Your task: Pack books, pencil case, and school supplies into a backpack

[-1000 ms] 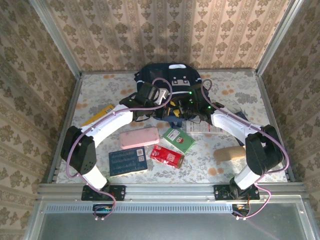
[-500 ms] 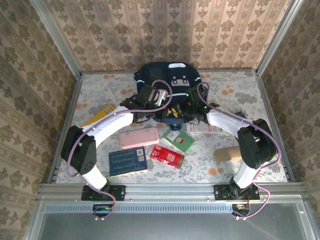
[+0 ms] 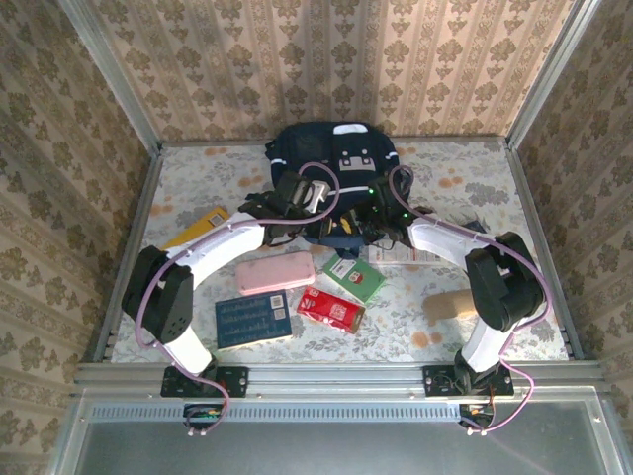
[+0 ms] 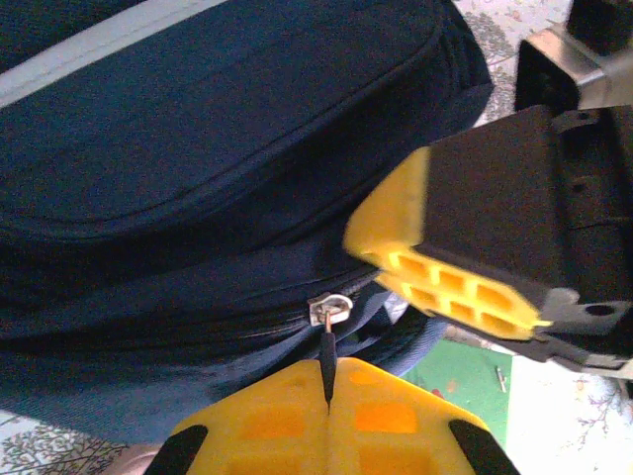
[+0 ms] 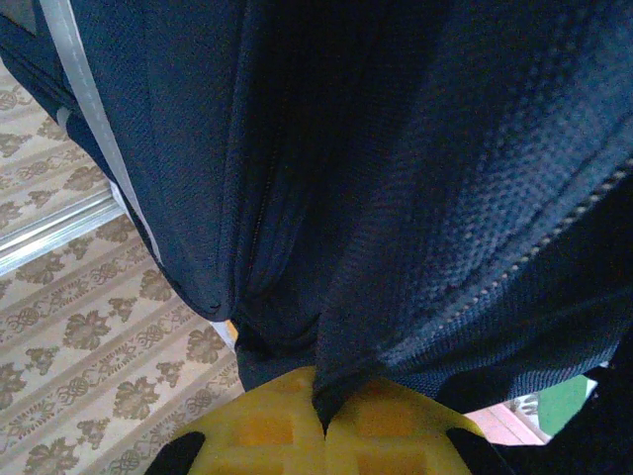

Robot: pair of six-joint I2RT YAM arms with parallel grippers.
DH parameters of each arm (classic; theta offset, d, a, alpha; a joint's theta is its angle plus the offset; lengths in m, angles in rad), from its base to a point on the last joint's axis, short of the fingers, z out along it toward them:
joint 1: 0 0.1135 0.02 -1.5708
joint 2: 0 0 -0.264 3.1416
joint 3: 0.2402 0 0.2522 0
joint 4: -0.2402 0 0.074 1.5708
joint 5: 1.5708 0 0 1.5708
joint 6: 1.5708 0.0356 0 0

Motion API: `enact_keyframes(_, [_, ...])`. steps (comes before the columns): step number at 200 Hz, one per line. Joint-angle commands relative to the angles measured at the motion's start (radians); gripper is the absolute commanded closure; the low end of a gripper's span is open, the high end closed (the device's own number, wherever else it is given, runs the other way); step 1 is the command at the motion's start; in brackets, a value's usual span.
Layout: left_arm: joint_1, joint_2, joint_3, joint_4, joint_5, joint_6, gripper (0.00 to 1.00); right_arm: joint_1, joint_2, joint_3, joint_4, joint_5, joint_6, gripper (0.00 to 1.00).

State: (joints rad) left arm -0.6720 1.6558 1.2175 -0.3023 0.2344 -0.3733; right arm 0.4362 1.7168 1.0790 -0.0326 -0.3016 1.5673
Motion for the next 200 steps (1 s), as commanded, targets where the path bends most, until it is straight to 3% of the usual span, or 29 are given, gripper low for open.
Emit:
enact_keyframes(1, [0.035,-0.050,-0.021,0.016,-0.034,0.014,1.00,-0.039,-0.052,-0.023,0.041,0.066,-0.006,1.00])
enact_keyframes(136, [0.187,-0.103,-0.118,0.054,-0.152,-0.031,1.00,-0.077,-0.165,-0.025,0.040,0.028,-0.017,1.00])
enact_keyframes(200, [0.297,0.022,-0.036,0.083,-0.171,-0.034,1.00,-0.079,-0.178,-0.003,0.051,-0.013,-0.045,1.00])
